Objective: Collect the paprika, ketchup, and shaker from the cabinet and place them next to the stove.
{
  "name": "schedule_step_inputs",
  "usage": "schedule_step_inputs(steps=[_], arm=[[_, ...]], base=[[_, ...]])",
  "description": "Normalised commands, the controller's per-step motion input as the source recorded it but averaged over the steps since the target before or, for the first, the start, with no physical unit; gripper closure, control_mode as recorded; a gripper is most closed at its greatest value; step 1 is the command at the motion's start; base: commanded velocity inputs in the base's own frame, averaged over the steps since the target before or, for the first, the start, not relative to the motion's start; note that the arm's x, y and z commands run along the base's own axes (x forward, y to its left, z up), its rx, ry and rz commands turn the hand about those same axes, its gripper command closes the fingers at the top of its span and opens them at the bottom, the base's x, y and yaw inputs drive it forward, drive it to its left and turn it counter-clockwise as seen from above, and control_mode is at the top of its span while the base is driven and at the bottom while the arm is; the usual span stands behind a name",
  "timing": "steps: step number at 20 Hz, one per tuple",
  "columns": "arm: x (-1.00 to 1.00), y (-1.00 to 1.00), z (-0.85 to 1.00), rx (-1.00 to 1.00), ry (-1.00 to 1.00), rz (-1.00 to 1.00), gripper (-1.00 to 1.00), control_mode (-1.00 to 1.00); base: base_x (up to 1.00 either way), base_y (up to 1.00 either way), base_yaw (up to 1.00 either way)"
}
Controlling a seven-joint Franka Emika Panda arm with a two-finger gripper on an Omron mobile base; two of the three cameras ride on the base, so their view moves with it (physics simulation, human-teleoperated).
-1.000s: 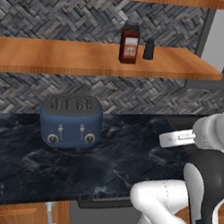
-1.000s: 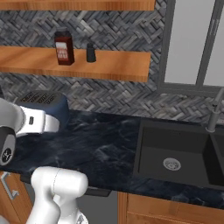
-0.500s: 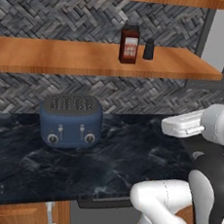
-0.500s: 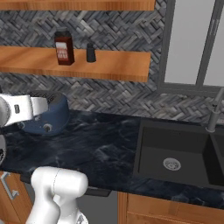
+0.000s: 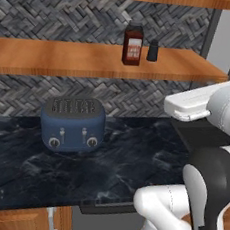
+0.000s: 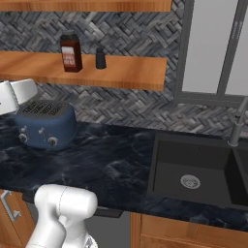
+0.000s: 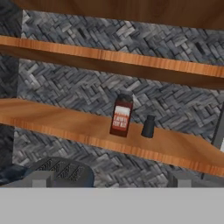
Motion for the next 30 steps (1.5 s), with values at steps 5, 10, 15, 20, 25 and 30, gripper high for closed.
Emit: schedule_step_inputs(steps=[5,10,15,20,25,30], arm=[[0.17,0.11,0.21,0.00,-0.09,0.00,-1.00,-1.00],[0.00,0.00,0.00,0.00,0.00,0.00,-1.00,-1.00],[0.03,0.00,0.00,0.02,0.00,0.00,-1.00,-1.00],[0.28,0.00,0.00,0.05,0.00,0.00,-1.00,-1.00],[0.40,0.02,0.00,0.05,0.00,0.00,-1.00,-1.00],[0.26,0.00,0.00,0.06,0.00,0.00,-1.00,-1.00]], base=[[0.00,0.00,0.00],[0.00,0.00,0.00],[0.00,0.00,0.00],[0.00,0.00,0.00],[0.00,0.00,0.00],[0.00,0.00,0.00]])
